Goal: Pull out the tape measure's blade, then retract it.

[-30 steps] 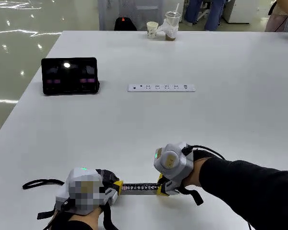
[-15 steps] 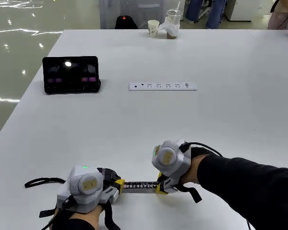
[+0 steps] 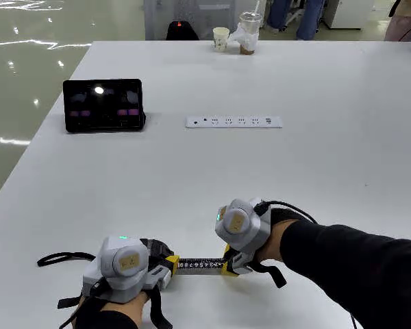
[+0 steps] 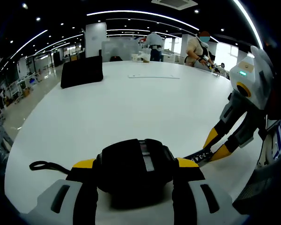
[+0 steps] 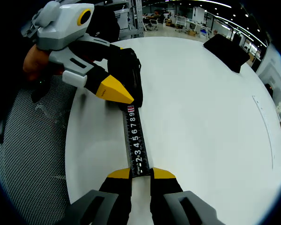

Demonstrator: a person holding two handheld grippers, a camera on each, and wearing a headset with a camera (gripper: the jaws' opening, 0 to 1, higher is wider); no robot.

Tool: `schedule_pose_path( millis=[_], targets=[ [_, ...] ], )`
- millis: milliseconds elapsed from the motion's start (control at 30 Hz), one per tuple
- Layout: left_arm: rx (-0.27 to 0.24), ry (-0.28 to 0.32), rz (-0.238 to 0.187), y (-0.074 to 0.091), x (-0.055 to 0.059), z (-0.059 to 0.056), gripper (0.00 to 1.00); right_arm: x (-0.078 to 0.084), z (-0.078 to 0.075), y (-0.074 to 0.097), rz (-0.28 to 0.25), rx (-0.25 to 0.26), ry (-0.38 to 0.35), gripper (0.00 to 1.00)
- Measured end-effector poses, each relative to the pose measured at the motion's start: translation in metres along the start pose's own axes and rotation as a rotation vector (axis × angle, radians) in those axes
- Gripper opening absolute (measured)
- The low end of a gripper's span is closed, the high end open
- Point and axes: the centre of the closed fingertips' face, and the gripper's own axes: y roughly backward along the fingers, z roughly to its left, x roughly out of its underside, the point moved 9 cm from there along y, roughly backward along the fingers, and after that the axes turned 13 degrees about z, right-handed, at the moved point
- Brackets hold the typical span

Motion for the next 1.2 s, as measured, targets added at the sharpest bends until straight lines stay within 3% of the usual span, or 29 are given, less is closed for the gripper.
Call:
schedule_pose_path(
  millis=[1200],
  targets=[
    [0.042, -0.009, 0.008, 0.001, 0.001, 0.003, 0.6, -0.019, 0.002, -0.005, -0.023, -0.008, -0.016, 0.11]
  ],
)
